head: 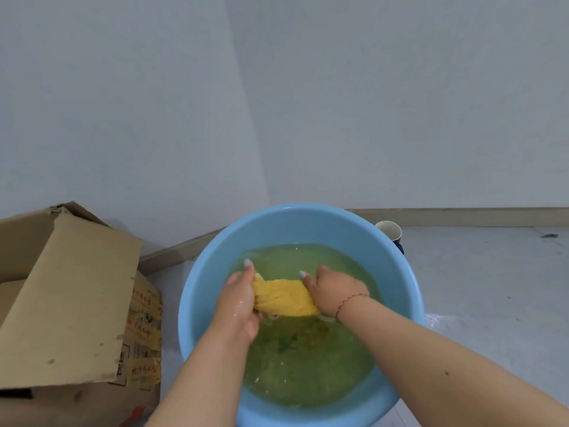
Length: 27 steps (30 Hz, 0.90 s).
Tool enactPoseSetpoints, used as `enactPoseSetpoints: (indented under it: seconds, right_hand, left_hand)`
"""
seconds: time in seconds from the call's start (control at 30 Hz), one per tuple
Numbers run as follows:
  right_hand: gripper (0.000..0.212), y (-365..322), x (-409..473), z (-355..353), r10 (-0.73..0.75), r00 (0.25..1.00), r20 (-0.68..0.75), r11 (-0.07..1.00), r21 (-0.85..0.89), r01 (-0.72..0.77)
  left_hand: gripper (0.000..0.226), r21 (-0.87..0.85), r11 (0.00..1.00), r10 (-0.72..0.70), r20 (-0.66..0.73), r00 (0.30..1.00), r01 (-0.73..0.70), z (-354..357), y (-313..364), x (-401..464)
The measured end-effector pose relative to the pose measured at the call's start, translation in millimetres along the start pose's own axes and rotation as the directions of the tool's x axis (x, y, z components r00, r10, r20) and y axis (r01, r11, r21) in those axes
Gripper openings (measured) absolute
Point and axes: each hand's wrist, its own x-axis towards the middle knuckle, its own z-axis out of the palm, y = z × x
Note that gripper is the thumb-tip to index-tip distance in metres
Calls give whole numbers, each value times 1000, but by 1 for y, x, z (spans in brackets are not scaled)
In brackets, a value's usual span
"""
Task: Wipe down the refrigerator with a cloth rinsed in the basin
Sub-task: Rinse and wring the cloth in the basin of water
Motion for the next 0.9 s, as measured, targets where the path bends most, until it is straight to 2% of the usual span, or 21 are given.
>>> enactPoseSetpoints:
  seconds: [0.07, 0.1, 0.13, 0.17, 0.2, 0.23, 0.27, 0.3, 0.33, 0.37, 0.43, 0.5, 0.6, 0.67, 0.77, 0.83, 0.9]
  right_hand:
    - [74, 11, 7, -2, 62, 993, 103, 992, -116, -50]
    - [80, 14, 9, -1, 82, 982, 172, 988, -144, -58]
    - [84, 15, 7, 0, 104, 964, 243, 981, -184, -59]
    - [82, 16, 4, 4, 97, 946, 310, 966, -258, -14]
    - [70, 15, -3, 5, 73, 923, 379, 933, -352, 70]
    - [52, 12, -8, 6, 39, 901, 431, 890, -426, 165]
    - [34, 6, -14, 2, 2, 892, 452, 858, -458, 230]
    - [22, 0, -17, -3, -51, 898, 436, 850, -454, 269]
    - [19, -7, -22, -11, -118, 905, 408, 845, -437, 307]
    - [19, -14, -26, -20, -205, 908, 366, 840, -411, 355]
    - [22, -27, -34, -42, -387, 886, 254, 813, -361, 458]
    - [23, -33, -45, -66, -522, 844, 122, 808, -245, 535]
    - [26, -23, -47, -95, -534, 843, -64, 831, 141, 538]
    - [33, -9, -39, -98, -434, 892, -129, 776, 450, 443]
    - [32, 6, -26, -78, -334, 943, 6, 554, 811, 191]
    - [25, 4, -22, -53, -346, 931, 115, 390, 920, 31]
    - [26, -6, -25, -33, -358, 921, 157, 254, 965, -66]
  left_hand:
    - [29, 133, 991, -4, -18, 1000, 6, -12, -2, 4]
    - [35, 285, 958, -31, -27, 999, 38, -19, -2, 6]
    - [45, 487, 872, -32, -31, 999, 43, -26, -4, 8]
    - [57, 693, 720, -8, -30, 1000, 26, -28, -2, 6]
    - [68, 855, 517, 60, 2, 998, -32, -30, -3, 8]
    - [75, 943, 306, 130, 94, 987, -131, -29, -4, 5]
    - [80, 954, 179, 170, 212, 962, -242, -27, -4, 1]
    - [85, 929, 138, 156, 321, 934, -343, -24, -4, -4]
    - [89, 886, 155, 122, 422, 899, -437, -22, -6, -5]
    - [89, 839, 220, 77, 494, 866, -498, -19, -7, -8]
    - [72, 725, 430, 44, 578, 815, -538, -11, -9, -14]
    - [49, 623, 585, 118, 569, 814, -520, -5, -10, -19]
    - [30, 487, 681, 261, 536, 803, -547, 1, -6, -24]
    - [32, 362, 790, 294, 485, 824, -495, 4, 1, -27]
    - [46, 51, 962, 212, 479, 852, -268, 8, 9, -29]
    - [37, -168, 981, 165, 493, 854, -93, 10, 15, -31]
    - [34, -358, 932, 140, 506, 851, 59, 11, 19, -32]
